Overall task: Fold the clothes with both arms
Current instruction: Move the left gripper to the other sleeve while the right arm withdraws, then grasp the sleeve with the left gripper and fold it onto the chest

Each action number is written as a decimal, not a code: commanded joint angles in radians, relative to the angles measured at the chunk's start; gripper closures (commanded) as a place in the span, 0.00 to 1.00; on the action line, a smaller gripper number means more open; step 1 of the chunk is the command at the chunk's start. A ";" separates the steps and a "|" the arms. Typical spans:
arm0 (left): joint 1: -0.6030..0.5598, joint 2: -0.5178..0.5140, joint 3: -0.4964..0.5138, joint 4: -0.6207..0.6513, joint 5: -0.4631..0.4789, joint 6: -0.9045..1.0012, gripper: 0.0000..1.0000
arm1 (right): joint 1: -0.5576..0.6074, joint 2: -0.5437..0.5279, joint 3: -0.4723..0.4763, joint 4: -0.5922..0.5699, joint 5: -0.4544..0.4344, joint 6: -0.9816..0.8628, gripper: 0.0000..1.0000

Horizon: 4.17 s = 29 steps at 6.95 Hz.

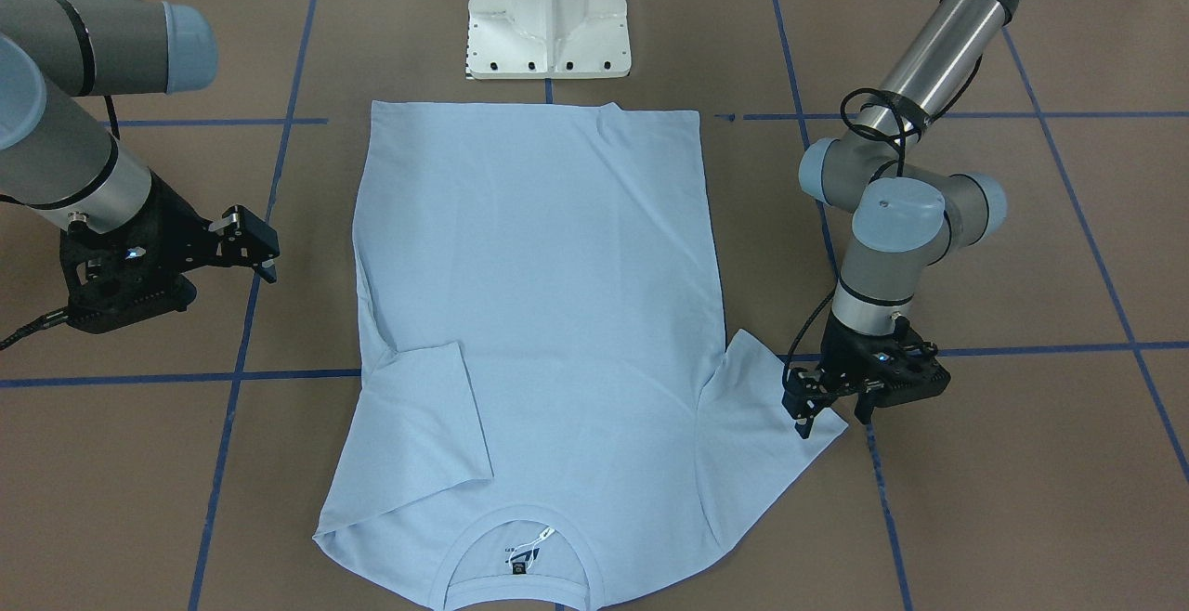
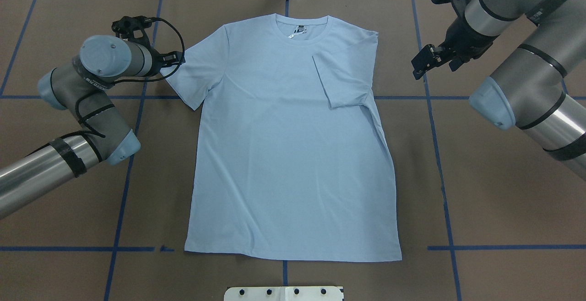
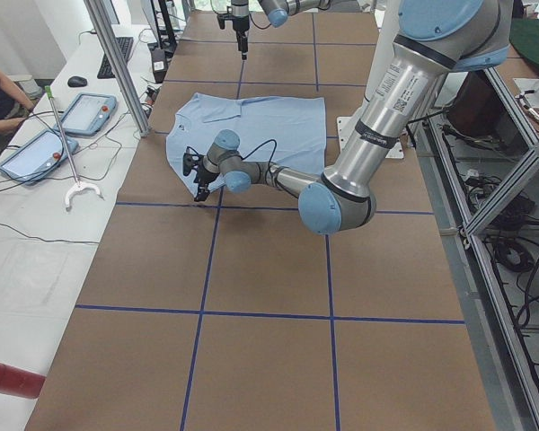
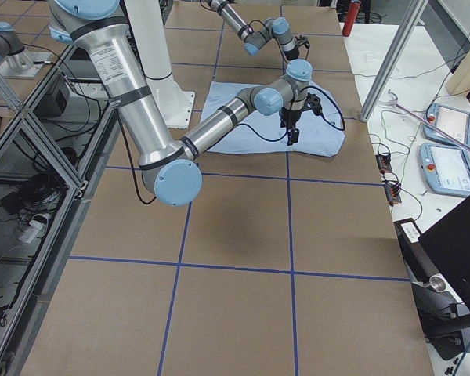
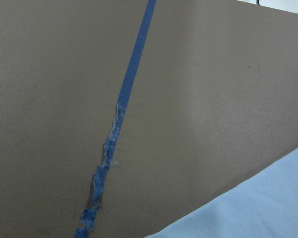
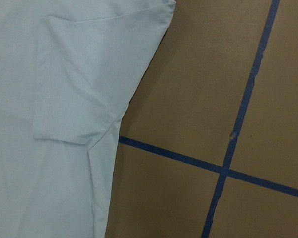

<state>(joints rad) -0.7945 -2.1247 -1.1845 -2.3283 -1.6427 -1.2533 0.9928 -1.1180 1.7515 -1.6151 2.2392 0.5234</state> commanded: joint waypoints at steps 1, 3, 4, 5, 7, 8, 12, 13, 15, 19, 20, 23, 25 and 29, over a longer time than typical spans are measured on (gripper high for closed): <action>0.000 0.002 0.000 0.000 0.000 0.003 0.16 | 0.000 0.003 -0.001 0.000 0.000 0.001 0.00; 0.000 0.005 0.002 0.001 0.001 0.003 0.19 | 0.000 0.003 -0.001 0.000 -0.001 0.003 0.00; 0.000 0.005 0.002 0.000 0.001 0.003 0.21 | 0.000 0.003 -0.001 0.000 -0.001 0.009 0.00; 0.000 0.003 0.002 0.000 0.001 0.003 0.27 | 0.000 0.003 -0.001 0.000 -0.001 0.009 0.00; 0.000 0.000 0.002 0.000 0.001 0.003 0.52 | 0.001 0.003 0.000 0.000 0.000 0.009 0.00; 0.000 0.000 0.002 0.000 0.001 0.003 0.61 | 0.000 0.003 0.000 0.000 0.000 0.009 0.00; 0.000 -0.006 -0.053 0.017 -0.009 0.002 1.00 | 0.001 -0.002 -0.001 0.000 0.000 0.007 0.00; 0.000 -0.018 -0.075 0.041 -0.009 -0.006 1.00 | 0.001 -0.003 -0.001 0.000 -0.001 0.009 0.00; 0.023 -0.137 -0.063 0.157 -0.006 -0.091 1.00 | 0.001 -0.006 0.000 0.000 0.000 0.009 0.00; 0.080 -0.455 0.278 0.153 0.001 -0.205 1.00 | 0.001 -0.010 -0.001 0.000 -0.001 0.009 0.00; 0.080 -0.460 0.278 0.149 0.001 -0.205 1.00 | 0.001 -0.010 -0.003 0.000 -0.001 0.009 0.00; 0.095 -0.468 0.278 0.103 0.000 -0.205 1.00 | 0.001 -0.011 -0.007 0.000 -0.003 0.007 0.00; 0.106 -0.463 0.278 0.083 0.001 -0.192 0.01 | 0.001 -0.011 -0.009 0.000 -0.003 0.007 0.00; 0.080 -0.448 0.241 0.086 -0.056 -0.135 0.00 | -0.008 0.006 -0.018 0.001 -0.003 0.038 0.00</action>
<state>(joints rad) -0.7037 -2.5856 -0.9223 -2.2504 -1.6613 -1.4107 0.9901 -1.1179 1.7320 -1.6150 2.2355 0.5387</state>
